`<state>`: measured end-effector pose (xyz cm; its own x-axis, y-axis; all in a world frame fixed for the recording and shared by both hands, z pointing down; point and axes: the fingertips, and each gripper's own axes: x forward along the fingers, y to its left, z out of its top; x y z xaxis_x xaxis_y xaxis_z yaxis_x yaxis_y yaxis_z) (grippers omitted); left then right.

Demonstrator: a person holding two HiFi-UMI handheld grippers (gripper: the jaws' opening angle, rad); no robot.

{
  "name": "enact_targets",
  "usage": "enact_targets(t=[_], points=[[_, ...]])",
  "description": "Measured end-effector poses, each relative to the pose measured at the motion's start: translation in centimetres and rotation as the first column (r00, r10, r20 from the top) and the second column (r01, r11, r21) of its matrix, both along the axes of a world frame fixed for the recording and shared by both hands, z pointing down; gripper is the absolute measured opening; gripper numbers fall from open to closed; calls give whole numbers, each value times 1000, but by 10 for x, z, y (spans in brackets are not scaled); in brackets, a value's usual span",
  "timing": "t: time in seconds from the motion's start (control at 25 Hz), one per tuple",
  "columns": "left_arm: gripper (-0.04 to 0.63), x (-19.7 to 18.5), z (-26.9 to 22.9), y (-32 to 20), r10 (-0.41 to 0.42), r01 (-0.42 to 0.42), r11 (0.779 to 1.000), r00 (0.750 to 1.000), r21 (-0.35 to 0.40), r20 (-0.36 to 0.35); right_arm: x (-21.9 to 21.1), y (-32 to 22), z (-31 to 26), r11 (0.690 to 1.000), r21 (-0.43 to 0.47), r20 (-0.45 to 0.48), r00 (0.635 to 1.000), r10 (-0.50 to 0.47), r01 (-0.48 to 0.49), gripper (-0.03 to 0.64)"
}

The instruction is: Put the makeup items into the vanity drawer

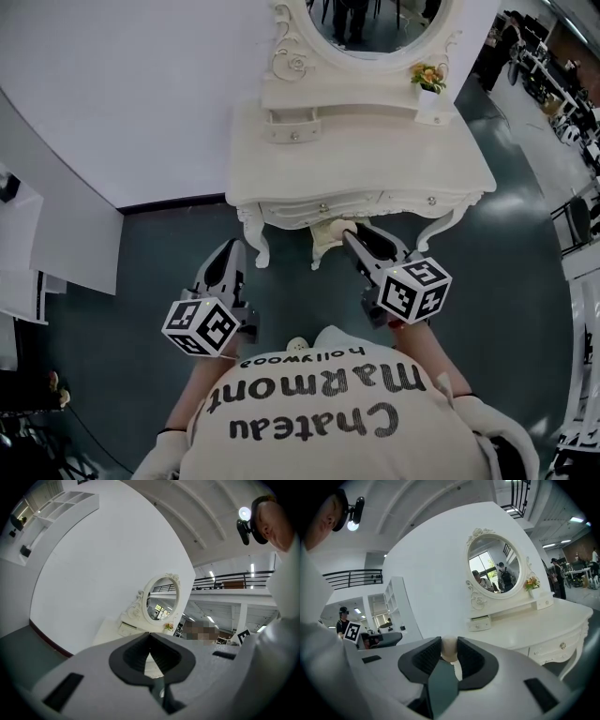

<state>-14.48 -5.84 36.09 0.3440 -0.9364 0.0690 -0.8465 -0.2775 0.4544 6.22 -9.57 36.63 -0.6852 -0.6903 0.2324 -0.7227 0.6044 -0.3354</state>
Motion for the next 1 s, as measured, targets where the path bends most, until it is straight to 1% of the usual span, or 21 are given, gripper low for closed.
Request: enact_targets(t=[0.12,0.28,0.48,0.64,0.84,1.0], points=[[9,-6,4,-4,-6,6,1000,1000,-14,-8,-6,-7,1,1000,-6,-4,1000,-5,5,126],[9,-18,-3,-12,-28,28,1000,1000,4,-6,-15,-22,-6,1000,11,-4,1000,-18,18,126],[9,-41,-9,-21,-82,82,996,997,17,-1,-29,-48,-11,999,26,0,999,-38,38,126],[9,-56,-7,-33,-116,116,993,993,8,5,-44,-74,-14,997,41,8,998,-58,58,126],[9,-68,-9,-57,-153,153,988,988,12,10,-59,-108,-8,995,27,4,995,-96,96,126],[9,-80,-16,-86,-192,191,981,981,25,5,-72,-142,-16,991,41,-1,991,-130,130,126]])
